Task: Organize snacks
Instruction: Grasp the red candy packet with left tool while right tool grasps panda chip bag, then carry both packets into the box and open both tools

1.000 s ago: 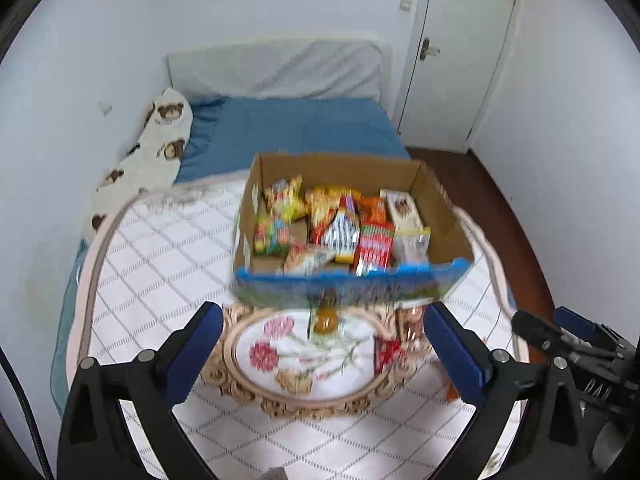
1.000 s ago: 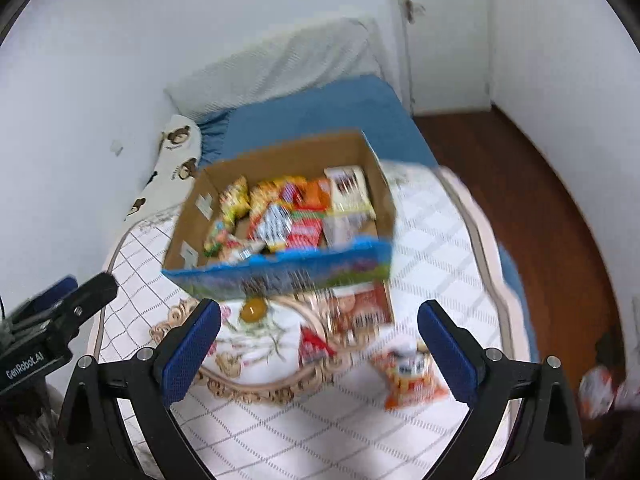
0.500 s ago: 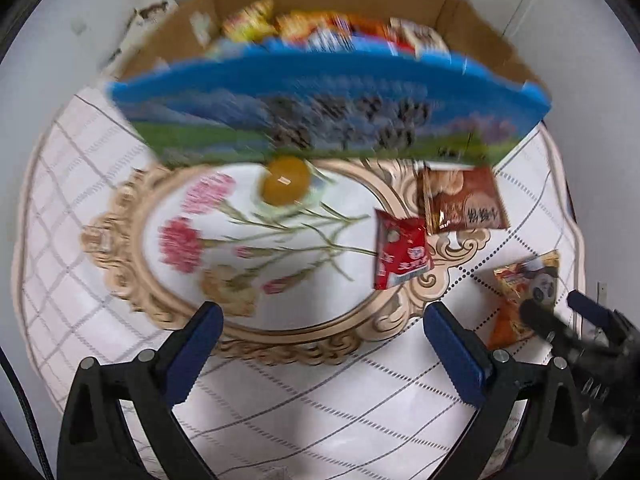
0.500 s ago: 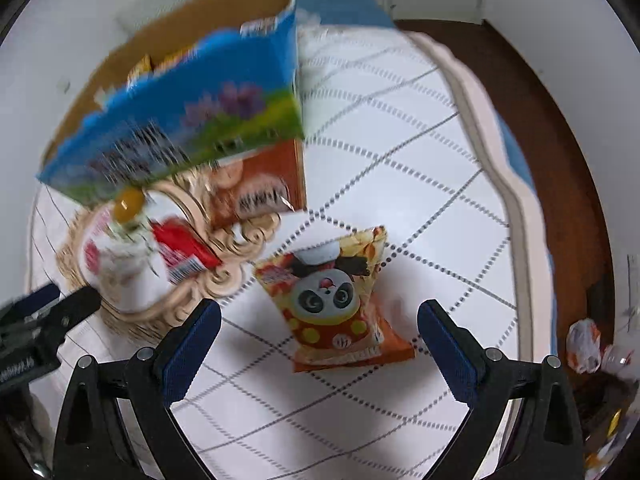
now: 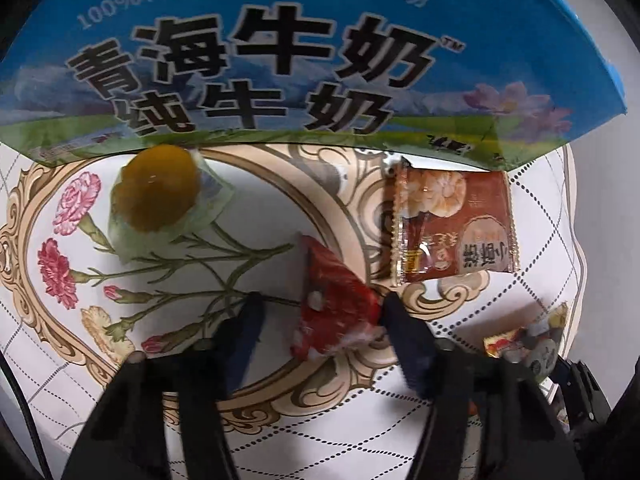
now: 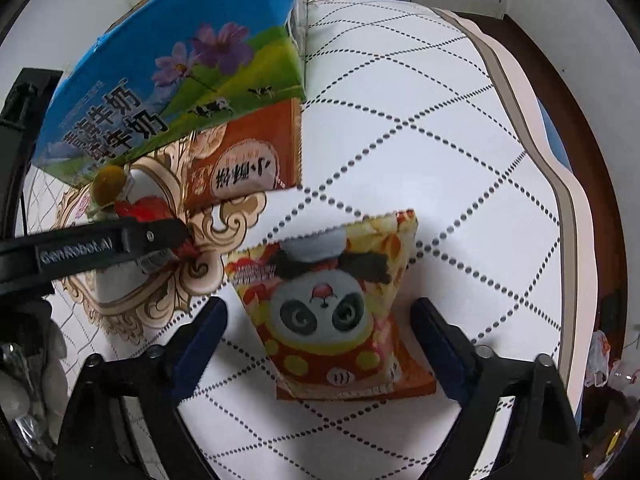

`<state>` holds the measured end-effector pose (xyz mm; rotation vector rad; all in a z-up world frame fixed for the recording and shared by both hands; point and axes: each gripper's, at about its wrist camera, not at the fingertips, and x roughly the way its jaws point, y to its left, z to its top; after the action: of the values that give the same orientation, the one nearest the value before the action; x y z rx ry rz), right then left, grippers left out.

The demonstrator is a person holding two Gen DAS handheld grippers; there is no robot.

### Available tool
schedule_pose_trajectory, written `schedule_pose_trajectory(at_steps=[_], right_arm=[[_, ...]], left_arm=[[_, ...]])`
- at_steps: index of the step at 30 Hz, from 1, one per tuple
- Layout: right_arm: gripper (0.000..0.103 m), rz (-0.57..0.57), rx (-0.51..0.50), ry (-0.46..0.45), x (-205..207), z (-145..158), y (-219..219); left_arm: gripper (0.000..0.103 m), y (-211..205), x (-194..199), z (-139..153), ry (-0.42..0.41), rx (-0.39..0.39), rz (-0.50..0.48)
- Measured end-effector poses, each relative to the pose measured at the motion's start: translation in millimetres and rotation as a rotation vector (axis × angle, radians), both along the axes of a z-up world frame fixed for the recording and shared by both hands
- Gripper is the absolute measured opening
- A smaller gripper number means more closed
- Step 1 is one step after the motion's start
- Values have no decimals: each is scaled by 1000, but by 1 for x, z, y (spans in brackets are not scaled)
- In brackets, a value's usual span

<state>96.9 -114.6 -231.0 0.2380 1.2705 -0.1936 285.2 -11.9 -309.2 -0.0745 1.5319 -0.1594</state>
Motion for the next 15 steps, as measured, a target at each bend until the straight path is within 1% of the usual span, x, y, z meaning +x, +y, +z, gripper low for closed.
schedule_pose_trajectory(at_steps=[1,2,3,4,5,9,12,15], right_arm=[[73,2,-8,-4,2,0,1],[71,6,-20,-11,2,-1,3],[67,8,-23,-17,3,-1,4],[60,6,-25,-18,4,0,5],[57,4,-16,-19,3,-1,6],[54,-13,39,-23,0,5,10],[53,-28,92,-29,-3,9,13],[53,-29,131,-51,-8,20,18]], left_arm=[[44,-1,-1,1,-1,-3,-7],[40,-3,-3,2,-2,-1,-17],[40,-5,-4,3,-4,4,-25],[39,-6,-8,3,-8,13,-32],[38,-7,-14,4,-10,19,-36],[37,3,-30,13,-7,6,-32],[37,14,-41,20,-6,-8,-27],[37,26,-51,32,-13,-32,-18]])
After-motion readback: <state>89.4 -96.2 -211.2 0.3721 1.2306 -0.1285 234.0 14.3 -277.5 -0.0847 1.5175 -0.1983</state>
